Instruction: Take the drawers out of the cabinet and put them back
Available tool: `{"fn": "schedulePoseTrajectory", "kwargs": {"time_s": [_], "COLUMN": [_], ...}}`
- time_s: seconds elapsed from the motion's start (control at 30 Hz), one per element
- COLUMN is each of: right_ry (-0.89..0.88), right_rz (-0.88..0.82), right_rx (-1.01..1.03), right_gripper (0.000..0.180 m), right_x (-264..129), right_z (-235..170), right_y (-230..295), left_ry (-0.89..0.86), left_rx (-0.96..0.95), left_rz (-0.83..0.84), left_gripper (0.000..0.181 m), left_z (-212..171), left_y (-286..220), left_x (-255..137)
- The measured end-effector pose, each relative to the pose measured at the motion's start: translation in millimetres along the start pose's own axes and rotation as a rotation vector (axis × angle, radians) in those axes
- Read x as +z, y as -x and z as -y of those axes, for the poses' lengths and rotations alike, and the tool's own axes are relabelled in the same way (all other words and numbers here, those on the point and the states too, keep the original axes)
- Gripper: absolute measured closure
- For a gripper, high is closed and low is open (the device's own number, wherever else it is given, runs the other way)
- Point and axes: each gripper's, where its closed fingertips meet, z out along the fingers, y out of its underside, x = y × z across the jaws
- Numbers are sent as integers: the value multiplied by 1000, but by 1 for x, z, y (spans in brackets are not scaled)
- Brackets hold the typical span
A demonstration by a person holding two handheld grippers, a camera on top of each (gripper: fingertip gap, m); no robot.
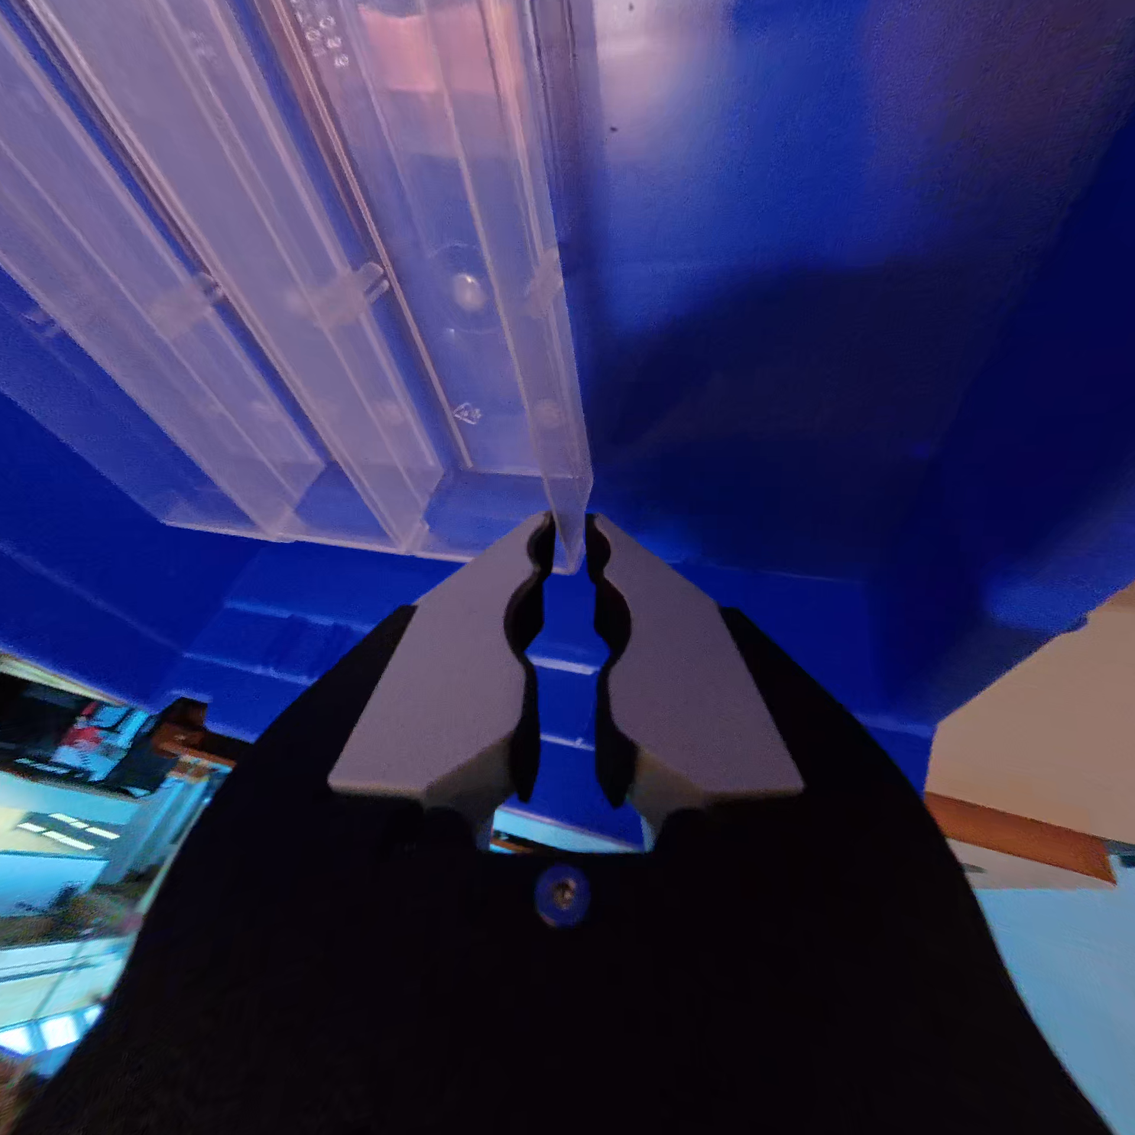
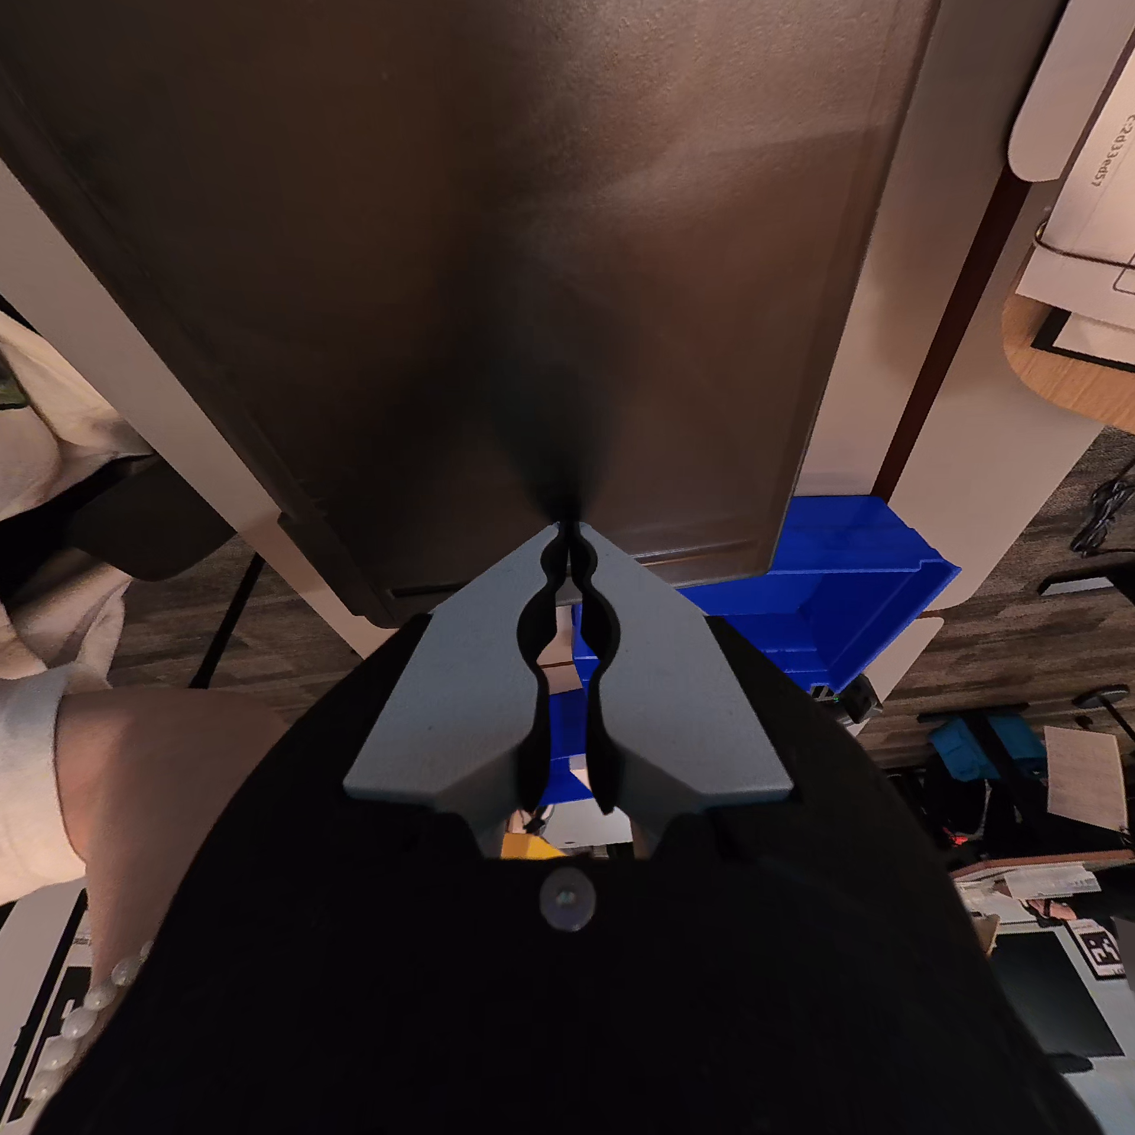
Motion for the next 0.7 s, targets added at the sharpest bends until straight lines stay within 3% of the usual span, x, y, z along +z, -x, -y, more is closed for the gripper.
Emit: {"fn": "schedulePoseTrajectory", "kwargs": {"time_s": [0.3, 0.57, 0.7], "right_ry": [10, -25, -18], "right_rz": [12, 59, 83], "right_rx": [1, 14, 29], "right_gripper": [180, 180, 180], "right_x": [0, 0, 0], "right_z": [0, 0, 0], "right_y": [0, 0, 1], "left_ry": [28, 118, 71], "left_rx": [-228, -623, -801], "left_rz": [-146, -278, -451], "left_gripper": [181, 181, 181], "left_z": [-1, -12, 1], "left_y": [-17, -47, -85], "left_x": [-24, -106, -159]}}
